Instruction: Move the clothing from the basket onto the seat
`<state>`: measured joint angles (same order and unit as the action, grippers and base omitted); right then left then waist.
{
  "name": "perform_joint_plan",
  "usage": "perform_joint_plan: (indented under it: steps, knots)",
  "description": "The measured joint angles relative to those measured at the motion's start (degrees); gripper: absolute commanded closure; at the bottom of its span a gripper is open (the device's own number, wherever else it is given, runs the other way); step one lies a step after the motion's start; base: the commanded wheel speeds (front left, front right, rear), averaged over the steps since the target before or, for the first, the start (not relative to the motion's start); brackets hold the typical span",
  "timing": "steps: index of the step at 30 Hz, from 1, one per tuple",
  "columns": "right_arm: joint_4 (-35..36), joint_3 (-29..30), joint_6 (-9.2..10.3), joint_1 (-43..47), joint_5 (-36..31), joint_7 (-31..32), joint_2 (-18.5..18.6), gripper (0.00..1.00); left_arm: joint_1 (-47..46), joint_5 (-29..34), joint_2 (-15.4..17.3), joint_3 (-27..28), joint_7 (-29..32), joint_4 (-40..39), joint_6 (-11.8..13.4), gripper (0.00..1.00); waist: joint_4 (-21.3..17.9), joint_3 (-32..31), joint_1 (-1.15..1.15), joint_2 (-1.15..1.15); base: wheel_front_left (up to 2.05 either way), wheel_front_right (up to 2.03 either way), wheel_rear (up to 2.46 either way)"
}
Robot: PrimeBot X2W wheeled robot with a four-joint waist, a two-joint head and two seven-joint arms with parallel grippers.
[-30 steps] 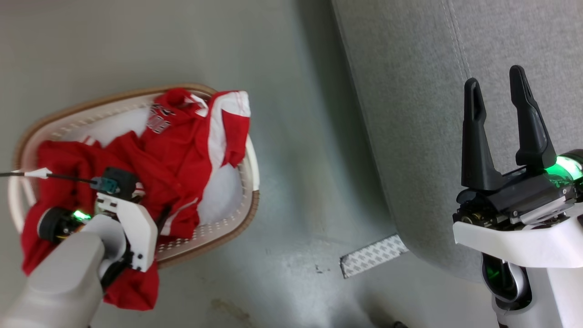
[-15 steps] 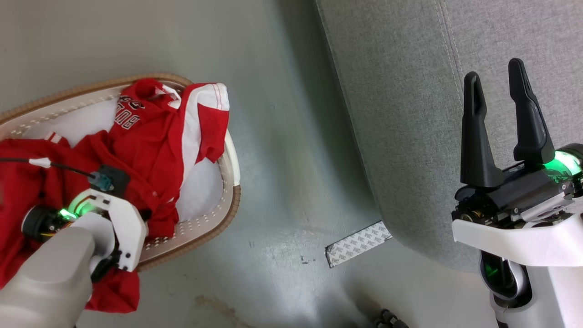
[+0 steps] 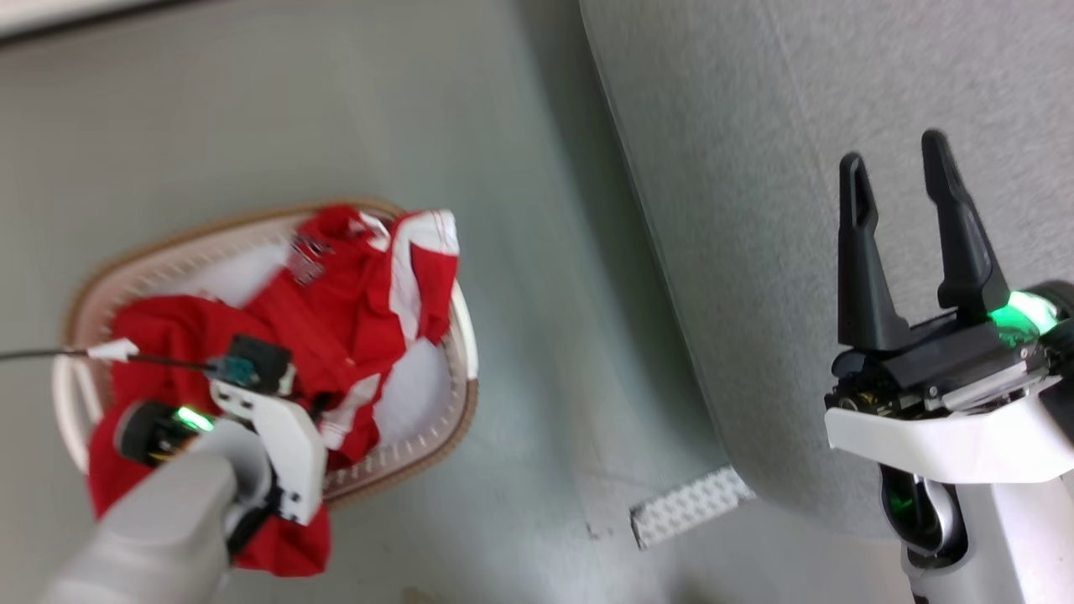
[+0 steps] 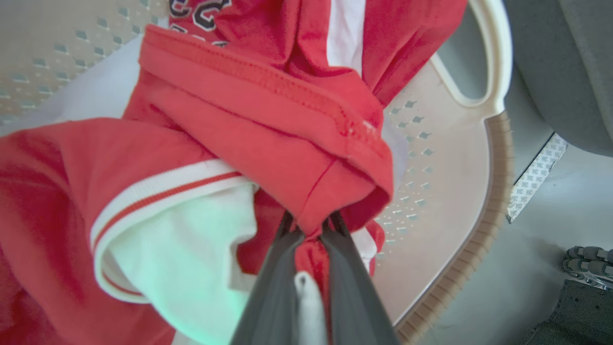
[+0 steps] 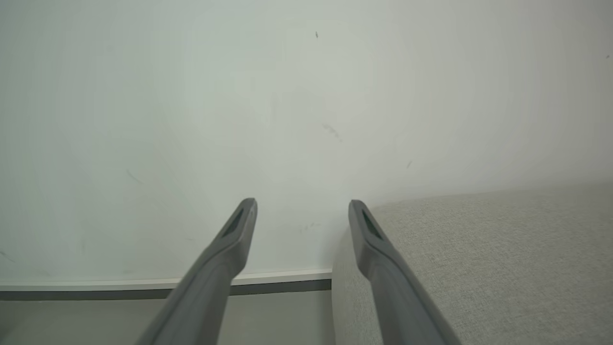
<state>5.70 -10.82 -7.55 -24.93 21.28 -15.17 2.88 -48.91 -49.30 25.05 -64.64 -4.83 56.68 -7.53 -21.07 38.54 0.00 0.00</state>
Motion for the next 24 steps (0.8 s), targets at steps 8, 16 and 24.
perform_joint_plan:
  steps: [8,16,24]
  knots:
    - [-3.57,0.79,0.00,3.08,-2.66,0.00,-0.01,0.00,3.04,-4.67,-3.69,-2.33,-7.01,-1.21,0.00,1.00,3.02,-9.64,-0.01,0.00,0.00,0.00,0.00]
    - [-6.56,1.26,0.00,6.63,-4.67,-0.01,-0.03,0.00,5.08,-6.79,-6.36,-1.57,-9.94,-3.31,-0.01,1.00,6.96,-19.98,-0.01,0.00,0.00,0.00,0.00]
    - [-8.70,1.32,0.00,9.87,-5.21,-0.01,-0.01,0.00,6.61,-4.75,-6.80,7.50,-10.25,-9.61,0.00,1.00,11.01,-28.60,-0.02,0.00,0.00,0.00,0.00]
